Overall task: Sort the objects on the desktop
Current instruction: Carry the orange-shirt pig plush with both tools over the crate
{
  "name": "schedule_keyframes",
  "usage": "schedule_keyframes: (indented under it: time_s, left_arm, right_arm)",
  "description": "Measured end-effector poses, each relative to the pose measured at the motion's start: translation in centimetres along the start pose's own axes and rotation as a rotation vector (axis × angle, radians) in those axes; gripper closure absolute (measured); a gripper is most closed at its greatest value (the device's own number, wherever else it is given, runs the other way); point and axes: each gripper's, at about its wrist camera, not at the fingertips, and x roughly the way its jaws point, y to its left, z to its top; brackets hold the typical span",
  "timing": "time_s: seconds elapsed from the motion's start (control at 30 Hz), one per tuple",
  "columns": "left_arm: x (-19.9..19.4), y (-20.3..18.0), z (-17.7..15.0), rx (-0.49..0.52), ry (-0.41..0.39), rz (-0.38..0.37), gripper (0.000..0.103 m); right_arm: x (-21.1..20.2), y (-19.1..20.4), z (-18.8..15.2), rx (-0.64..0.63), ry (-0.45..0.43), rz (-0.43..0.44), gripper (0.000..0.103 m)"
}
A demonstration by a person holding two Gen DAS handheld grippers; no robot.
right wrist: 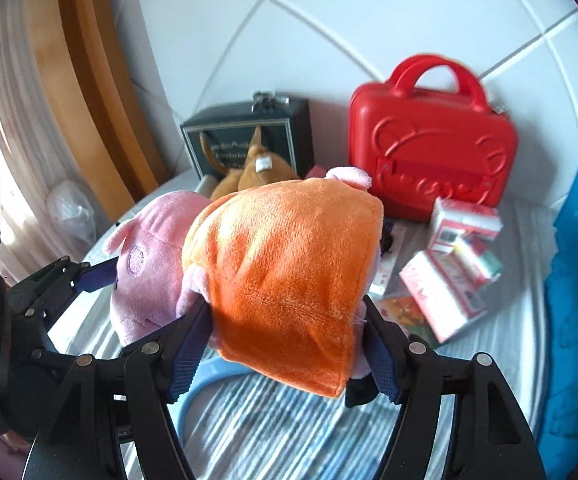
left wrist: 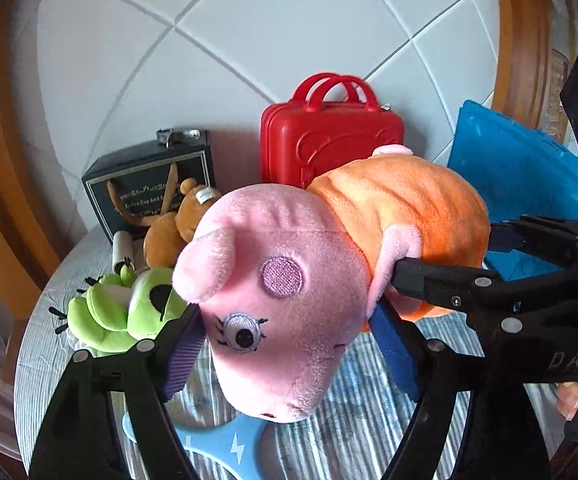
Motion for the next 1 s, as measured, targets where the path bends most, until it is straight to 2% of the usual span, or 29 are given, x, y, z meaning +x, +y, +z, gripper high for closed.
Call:
schedule_keyframes:
  time_s: [0.33,0.67,0.87,1.0]
  left_arm:
    - [-7.9,-10.4,3.7,0.127,-0.163,-0.103,0.024]
    - [-12.0,-25.8,7.1,0.226,-0.276,-0.294,0.023]
    - [-12.8,-36.1,7.9,0.296,-0.286,-0.368,0.023]
    - [-12.2,-42.1,7.8,0.328,-0.247,-0.380,0.023]
  right_arm:
    - [-14.6,-3.0,-2.1,0.053,-0.186,-0.133,0.032]
    - [-28.4,-10.3,-5.8,0.131,-0.292,-0.374,0.032]
    - [-35.4,-17.1,-9.1,0.201,-0.329,-0.461,0.031]
    - [-38.0,-21.8,-11.8,0.242,-0.327,-0.475,0.030]
